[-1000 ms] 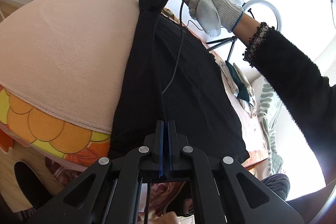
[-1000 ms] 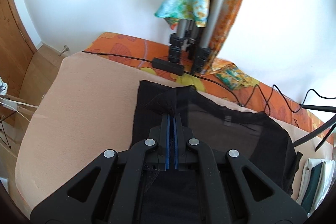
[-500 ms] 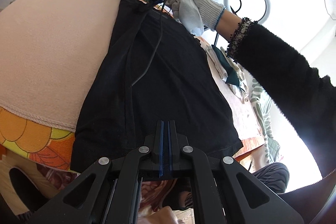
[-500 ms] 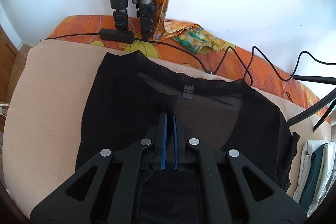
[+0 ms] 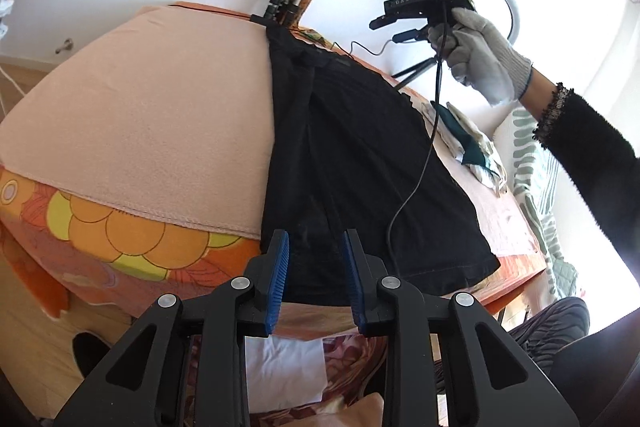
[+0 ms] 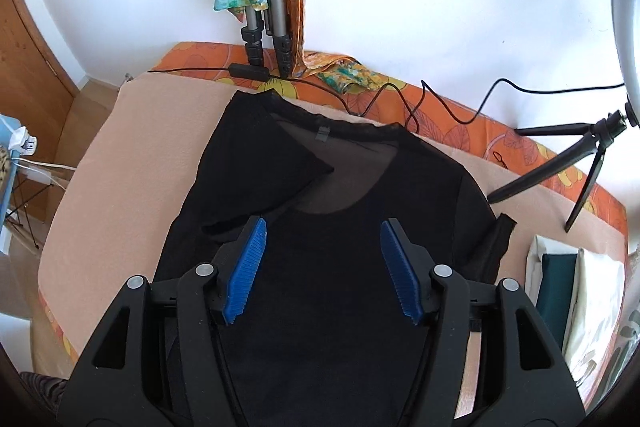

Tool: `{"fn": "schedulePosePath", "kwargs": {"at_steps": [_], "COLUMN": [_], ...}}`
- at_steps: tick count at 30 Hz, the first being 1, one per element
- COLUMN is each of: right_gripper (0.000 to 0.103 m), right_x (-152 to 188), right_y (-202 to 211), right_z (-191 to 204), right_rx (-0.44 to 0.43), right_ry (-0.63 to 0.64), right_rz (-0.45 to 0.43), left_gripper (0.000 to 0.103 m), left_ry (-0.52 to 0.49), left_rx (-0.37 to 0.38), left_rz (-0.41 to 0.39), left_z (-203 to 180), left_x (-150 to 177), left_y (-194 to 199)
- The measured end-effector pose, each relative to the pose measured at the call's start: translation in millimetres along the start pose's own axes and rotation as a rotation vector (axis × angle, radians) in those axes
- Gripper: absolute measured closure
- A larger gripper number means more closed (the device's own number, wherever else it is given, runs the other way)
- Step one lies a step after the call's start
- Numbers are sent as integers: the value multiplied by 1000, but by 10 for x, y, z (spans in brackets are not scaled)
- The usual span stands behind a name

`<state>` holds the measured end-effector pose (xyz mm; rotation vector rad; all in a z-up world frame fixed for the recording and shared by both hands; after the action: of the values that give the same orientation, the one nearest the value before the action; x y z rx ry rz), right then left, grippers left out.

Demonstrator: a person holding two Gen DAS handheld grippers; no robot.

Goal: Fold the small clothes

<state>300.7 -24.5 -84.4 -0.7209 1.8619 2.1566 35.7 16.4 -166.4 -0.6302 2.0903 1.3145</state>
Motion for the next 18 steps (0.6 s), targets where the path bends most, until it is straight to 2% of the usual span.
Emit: {"fn": "schedulePosePath", "kwargs": {"at_steps": [5,8,13,18], "right_gripper": [41,41,41,41], "right_x": [164,160,86,50], "right_y": [135,55,-272,-701], "right_z": [-5,14,124,267], "right_rx": [-42,-94,-168,-230], "right_ry": [-13,-64,-124,-186], "right_rz": [-11,-11,-3,29], "left_gripper": [74,74,74,74], "left_ry": [-182,-246,-265,-292], "left_rx": [-40,-64,-89,-102], "left_rz": [68,103,145,133], "left_z": [-341,-425,-397,-395], "left_x": [57,116,192,179], "left_y": [-236,-357,-478,-505]}}
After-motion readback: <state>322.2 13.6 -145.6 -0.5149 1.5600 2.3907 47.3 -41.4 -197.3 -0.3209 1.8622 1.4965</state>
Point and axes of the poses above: each gripper's, at about its wrist camera, not at the fingertips, and y roughly against the way its jaws point, z to its left, x to its underside, the point moved 8 cm from there along -y, roughly the way its jaws point, and after that the axes turned 9 degrees about -y, right-handed, at the moved point
